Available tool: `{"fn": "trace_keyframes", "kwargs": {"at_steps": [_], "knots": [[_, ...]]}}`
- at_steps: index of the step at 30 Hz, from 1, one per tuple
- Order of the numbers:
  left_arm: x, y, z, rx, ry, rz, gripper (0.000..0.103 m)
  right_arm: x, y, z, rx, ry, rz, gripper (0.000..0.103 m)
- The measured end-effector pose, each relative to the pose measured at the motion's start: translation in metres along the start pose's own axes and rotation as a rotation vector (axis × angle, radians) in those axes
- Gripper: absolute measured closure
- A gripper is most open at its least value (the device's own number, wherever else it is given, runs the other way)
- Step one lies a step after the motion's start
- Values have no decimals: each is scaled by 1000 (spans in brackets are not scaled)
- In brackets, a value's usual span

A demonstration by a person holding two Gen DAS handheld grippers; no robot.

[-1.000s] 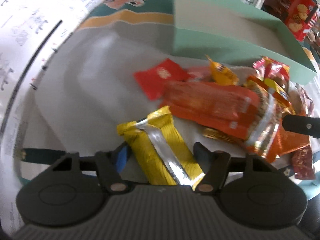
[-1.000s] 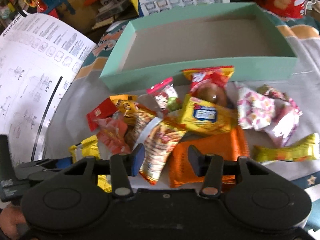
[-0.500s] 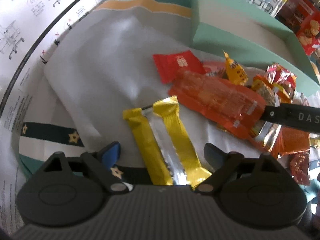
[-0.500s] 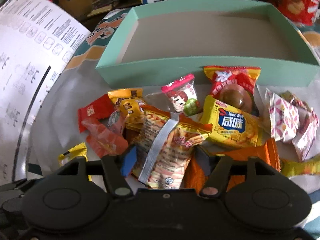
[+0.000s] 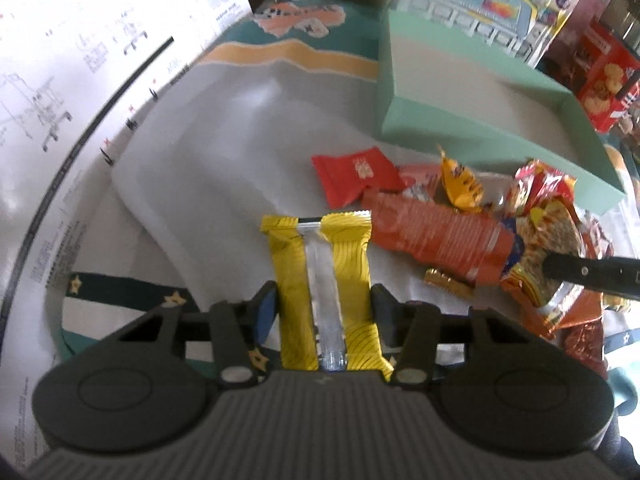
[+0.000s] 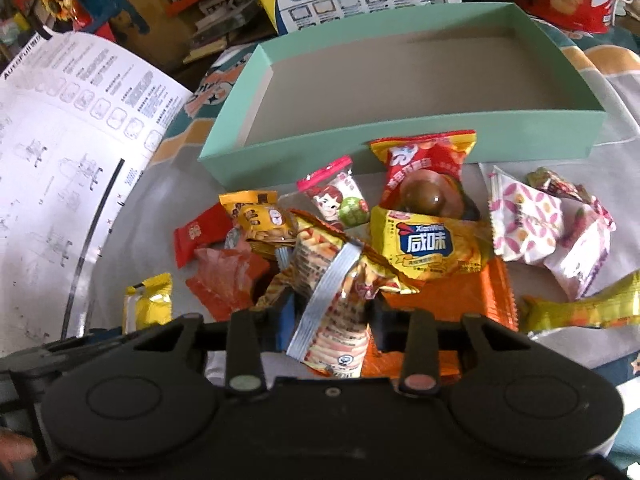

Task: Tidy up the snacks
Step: 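Place the yellow bar and striped packet into the green tray with both grippers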

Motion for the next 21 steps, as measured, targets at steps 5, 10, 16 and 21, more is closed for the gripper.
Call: {"fn": "trace_keyframes", "kwargs": {"at_steps": [5, 10, 16, 21], "knots": [[-6, 22, 9, -42, -17, -27, 53, -13, 24, 2, -25, -31, 30, 66], [-14, 45, 42, -99, -47, -64, 53, -13, 48, 25, -61, -1, 60, 66], [-50, 62, 127, -233, -160, -118, 53, 0, 60, 102, -110, 97, 47, 66], [-93, 34, 192, -287, -271, -99, 53, 13, 43, 171, -99, 164, -1, 66]]}}
Point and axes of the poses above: each gripper's, at about its wrist camera, not at the fingertips, and y roughly against the way its jaws point, x to its left, z to its top, the point moved 5 cm from there along -y, roughly the way its jaws point, and after that the axes turned 7 degrees about x, right-handed, at the moved point
